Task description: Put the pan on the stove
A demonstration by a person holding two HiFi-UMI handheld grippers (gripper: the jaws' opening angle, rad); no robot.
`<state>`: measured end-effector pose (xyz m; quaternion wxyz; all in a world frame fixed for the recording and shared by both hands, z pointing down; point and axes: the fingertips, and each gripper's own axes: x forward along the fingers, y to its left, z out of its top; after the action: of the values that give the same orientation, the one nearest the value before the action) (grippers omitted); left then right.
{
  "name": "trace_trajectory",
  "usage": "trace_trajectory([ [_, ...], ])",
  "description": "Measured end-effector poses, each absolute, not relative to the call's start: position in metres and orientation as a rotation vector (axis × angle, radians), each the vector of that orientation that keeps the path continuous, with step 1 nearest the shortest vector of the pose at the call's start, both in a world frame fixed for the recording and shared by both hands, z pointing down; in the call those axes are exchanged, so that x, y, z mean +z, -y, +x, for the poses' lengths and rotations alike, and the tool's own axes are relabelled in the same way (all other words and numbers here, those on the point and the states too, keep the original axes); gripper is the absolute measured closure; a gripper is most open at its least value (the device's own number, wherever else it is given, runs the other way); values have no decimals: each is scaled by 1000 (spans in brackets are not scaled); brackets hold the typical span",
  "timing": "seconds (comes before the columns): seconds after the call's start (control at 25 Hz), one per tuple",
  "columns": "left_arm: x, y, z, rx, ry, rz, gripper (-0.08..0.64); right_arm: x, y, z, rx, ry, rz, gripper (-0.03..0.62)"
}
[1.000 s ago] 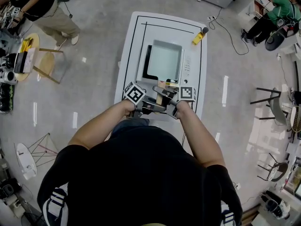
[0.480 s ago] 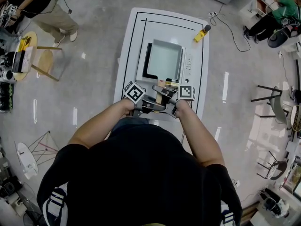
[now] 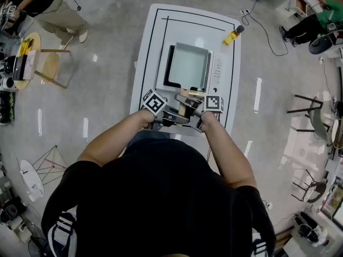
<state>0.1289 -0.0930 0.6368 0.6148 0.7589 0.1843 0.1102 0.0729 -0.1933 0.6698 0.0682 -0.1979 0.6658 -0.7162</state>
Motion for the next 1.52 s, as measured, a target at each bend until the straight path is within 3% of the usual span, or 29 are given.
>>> trace_trajectory([
  [1.52, 652, 92, 133, 287, -439, 1735, 439, 686, 194, 79, -2170, -2033, -636, 460],
])
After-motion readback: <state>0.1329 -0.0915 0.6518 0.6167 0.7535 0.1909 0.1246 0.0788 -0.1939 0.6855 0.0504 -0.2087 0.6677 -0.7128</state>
